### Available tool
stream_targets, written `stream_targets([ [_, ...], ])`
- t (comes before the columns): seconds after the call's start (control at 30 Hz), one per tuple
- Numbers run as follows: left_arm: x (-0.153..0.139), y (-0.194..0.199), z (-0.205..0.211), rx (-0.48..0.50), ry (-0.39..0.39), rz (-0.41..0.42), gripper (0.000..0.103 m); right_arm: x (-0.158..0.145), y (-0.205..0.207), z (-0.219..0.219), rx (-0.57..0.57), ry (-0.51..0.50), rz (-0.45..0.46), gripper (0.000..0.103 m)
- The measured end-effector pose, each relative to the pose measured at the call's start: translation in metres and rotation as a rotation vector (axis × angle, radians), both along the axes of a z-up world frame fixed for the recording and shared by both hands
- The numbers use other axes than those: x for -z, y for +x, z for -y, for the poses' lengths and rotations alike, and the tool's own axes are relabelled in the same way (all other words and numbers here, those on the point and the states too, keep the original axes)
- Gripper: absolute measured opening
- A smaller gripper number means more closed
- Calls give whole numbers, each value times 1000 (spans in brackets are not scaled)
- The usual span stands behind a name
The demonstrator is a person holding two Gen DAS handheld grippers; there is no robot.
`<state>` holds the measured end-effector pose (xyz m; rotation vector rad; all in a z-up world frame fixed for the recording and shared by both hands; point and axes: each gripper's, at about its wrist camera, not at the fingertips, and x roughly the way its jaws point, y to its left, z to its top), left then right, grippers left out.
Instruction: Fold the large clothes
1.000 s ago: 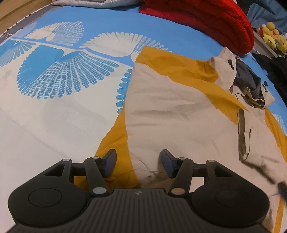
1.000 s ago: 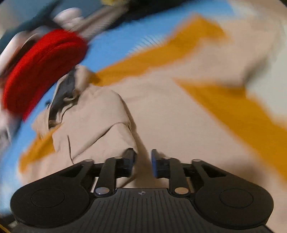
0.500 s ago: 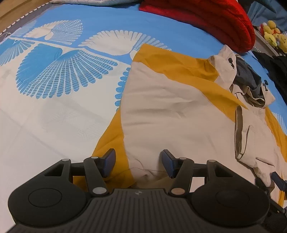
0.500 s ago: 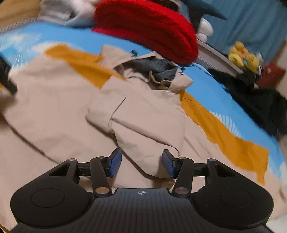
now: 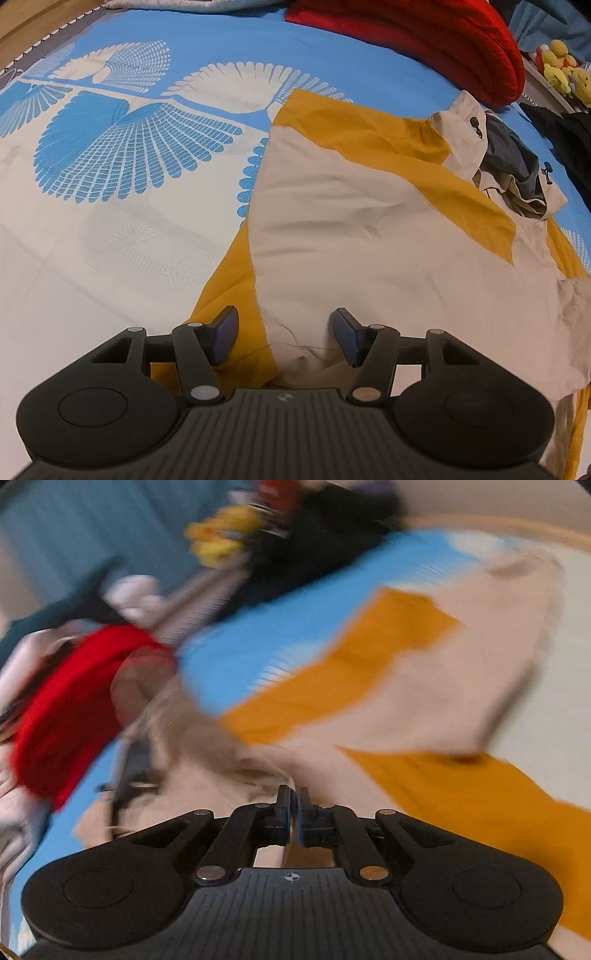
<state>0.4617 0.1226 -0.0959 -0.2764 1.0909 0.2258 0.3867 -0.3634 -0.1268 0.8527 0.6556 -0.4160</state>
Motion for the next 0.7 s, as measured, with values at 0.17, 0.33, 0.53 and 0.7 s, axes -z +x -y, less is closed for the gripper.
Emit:
stream_targets([
  [0.17, -2, -2, 3, 6, 13, 10, 62, 24, 6, 15, -34, 138, -41, 38],
  [0.33, -9, -3, 11, 20, 58, 40, 62, 46, 13, 27, -16, 225, -91, 30],
  [0.53, -16, -5, 30, 119, 91, 91, 62, 28, 4, 28, -15, 167, -4, 1],
  [0.7, 3, -3, 24, 90, 41, 10, 62, 30, 2, 33, 42, 77, -139, 11],
])
